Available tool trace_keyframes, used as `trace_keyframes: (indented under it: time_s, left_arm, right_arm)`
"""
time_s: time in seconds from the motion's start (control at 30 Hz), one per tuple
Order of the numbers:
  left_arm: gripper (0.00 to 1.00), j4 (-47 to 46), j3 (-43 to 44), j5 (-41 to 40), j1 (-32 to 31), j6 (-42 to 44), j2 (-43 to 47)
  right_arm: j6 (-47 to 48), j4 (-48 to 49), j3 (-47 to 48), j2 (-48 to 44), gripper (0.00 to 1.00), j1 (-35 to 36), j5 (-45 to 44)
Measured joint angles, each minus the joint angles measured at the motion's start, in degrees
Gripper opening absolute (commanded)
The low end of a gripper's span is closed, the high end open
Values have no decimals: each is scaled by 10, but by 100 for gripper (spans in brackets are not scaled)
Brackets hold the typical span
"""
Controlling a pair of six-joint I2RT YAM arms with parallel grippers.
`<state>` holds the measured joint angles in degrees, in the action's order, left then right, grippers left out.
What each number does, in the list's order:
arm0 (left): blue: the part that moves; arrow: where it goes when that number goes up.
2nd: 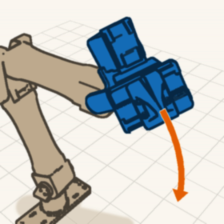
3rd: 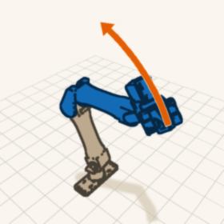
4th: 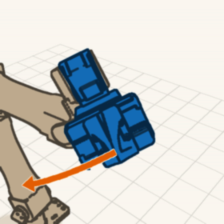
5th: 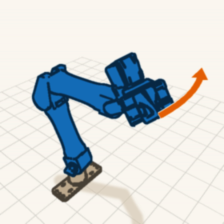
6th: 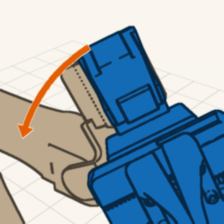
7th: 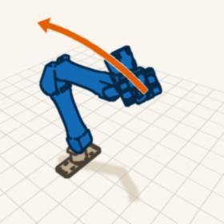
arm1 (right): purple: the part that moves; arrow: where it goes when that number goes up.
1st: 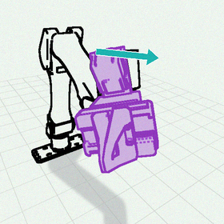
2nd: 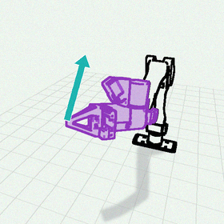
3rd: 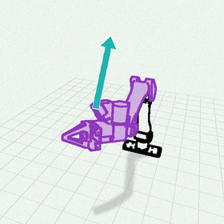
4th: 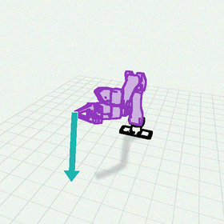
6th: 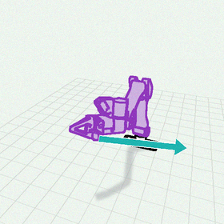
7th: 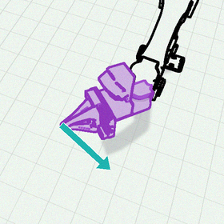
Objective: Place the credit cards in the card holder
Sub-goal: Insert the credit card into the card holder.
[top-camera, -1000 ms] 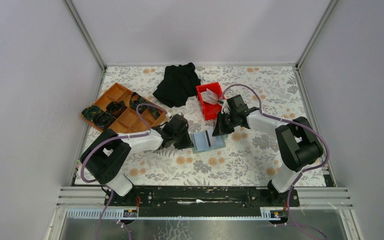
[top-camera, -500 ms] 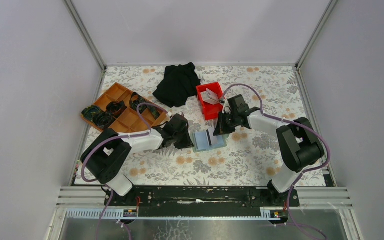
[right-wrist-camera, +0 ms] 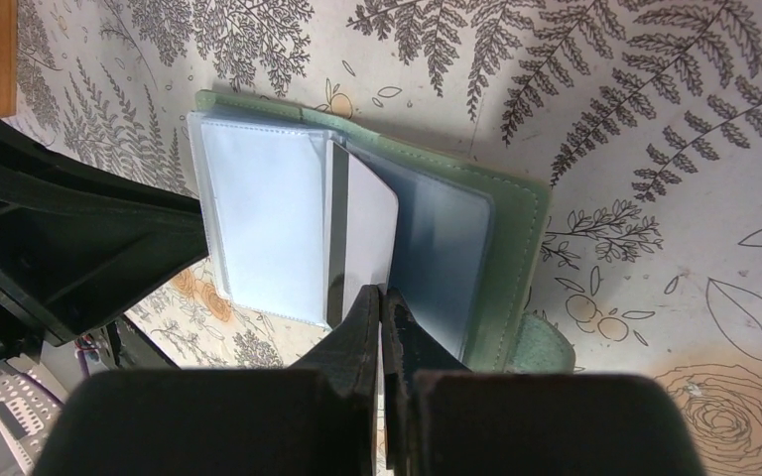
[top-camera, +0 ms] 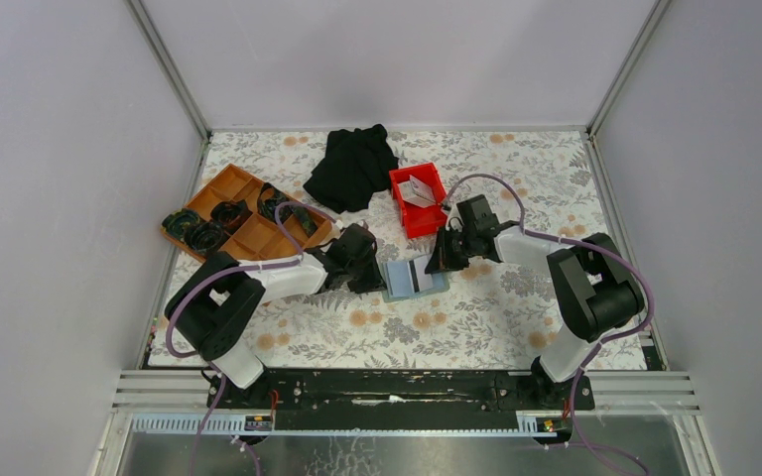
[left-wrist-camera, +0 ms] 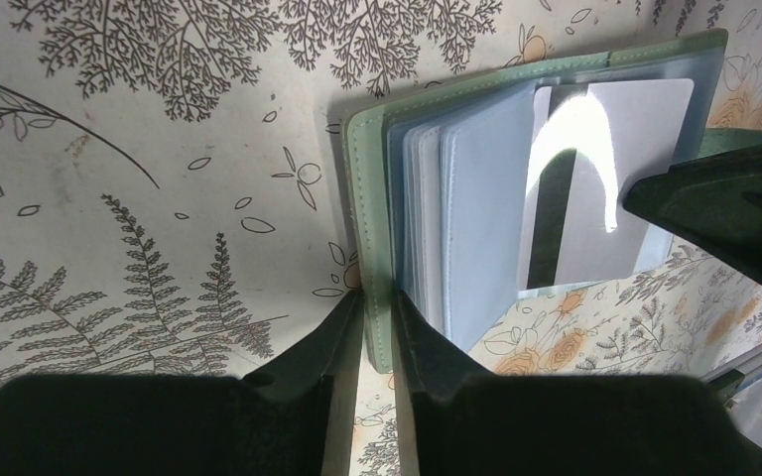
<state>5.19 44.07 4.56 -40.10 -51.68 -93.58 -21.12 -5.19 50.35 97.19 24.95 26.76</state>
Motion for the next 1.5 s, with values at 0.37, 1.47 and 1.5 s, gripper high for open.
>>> trace_keyframes:
  time_s: [0.37,1.47,1.5]
  left_arm:
    - [17,5,9,0,0,1,-9]
    - [16,-1,22,0,0,2,-24]
    - [16,-3,21,0,0,2,-23]
  right_arm:
    - [-23,40,-34,-1,0,-2,14]
    - [-14,-34,-10,-7,37,31,-27]
    - [-14,-40,-10,-12,37,31,-34]
